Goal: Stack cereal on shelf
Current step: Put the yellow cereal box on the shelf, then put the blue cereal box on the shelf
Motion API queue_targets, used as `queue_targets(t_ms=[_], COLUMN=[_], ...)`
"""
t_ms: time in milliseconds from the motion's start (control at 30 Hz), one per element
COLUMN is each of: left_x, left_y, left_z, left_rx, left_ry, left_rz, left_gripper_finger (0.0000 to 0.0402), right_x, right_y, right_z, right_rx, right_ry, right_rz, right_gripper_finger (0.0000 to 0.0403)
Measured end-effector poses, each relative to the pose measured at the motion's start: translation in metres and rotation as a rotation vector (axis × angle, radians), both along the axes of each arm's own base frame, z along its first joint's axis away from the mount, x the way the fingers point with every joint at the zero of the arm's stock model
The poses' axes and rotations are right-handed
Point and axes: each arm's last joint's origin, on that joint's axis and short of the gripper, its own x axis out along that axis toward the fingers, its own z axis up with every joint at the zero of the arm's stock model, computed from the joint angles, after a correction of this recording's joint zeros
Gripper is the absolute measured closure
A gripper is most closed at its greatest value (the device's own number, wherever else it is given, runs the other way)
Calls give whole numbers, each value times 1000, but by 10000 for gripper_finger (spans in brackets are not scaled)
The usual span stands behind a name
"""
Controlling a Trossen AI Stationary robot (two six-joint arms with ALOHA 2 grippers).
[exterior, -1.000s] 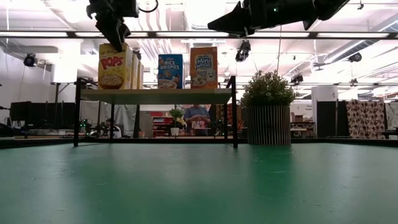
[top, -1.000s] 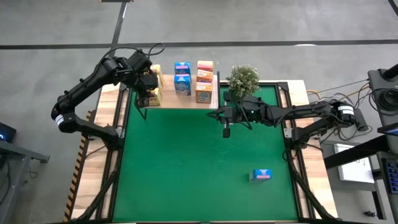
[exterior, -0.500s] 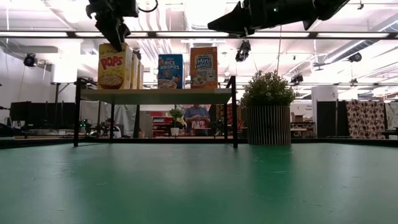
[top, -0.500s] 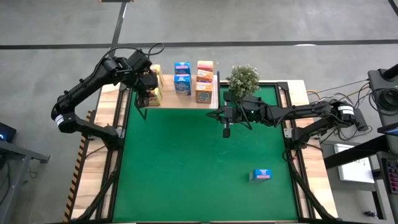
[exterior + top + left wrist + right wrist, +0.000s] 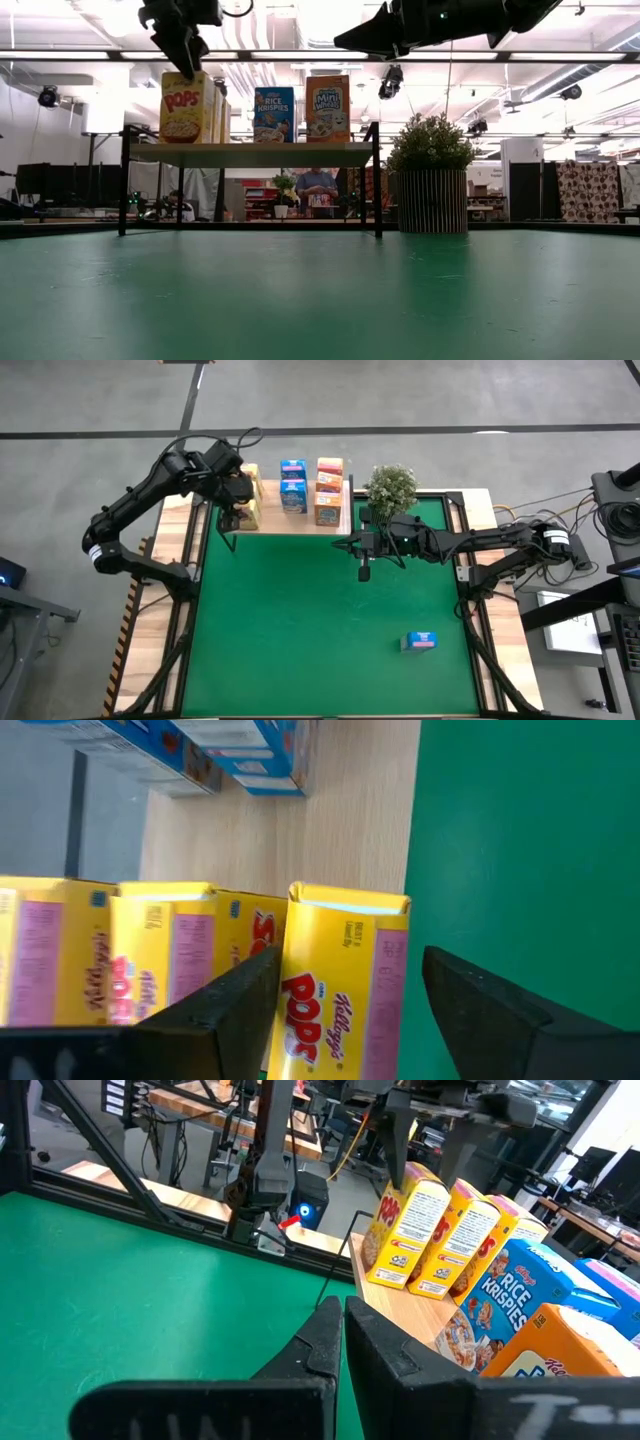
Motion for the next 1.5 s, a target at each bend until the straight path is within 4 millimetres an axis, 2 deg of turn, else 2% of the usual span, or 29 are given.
queue_targets(t_ms=[400,567,700,900,1100,1333,1500], left_x=[-14,-18,-18,-13,-4,4,5], left_y=[-14,-28,-44,-78,-115,-145,-155], left_z=[32,47,50,36,5,-27,-44], left_rx=[31,-20,-111,-147,-157,-173,-201], left_ry=[-89,-220,-369,-591,-812,-1019,-1071], left_rz=[49,116,108,47,-124,-284,-335], left_gripper_finger=[170,170,170,171,171,171,171], right_x=[0,0,0,0,-2,-1,-16], right_y=[0,0,0,3,23,58,76], right_z=[0,0,0,-3,-9,17,38], right_rx=[0,16,50,159,305,465,620], right_ry=[0,-1,-3,27,156,441,667], right_rz=[0,-2,-5,-9,20,39,-39], right_gripper_finger=[394,394,394,394,394,394,394])
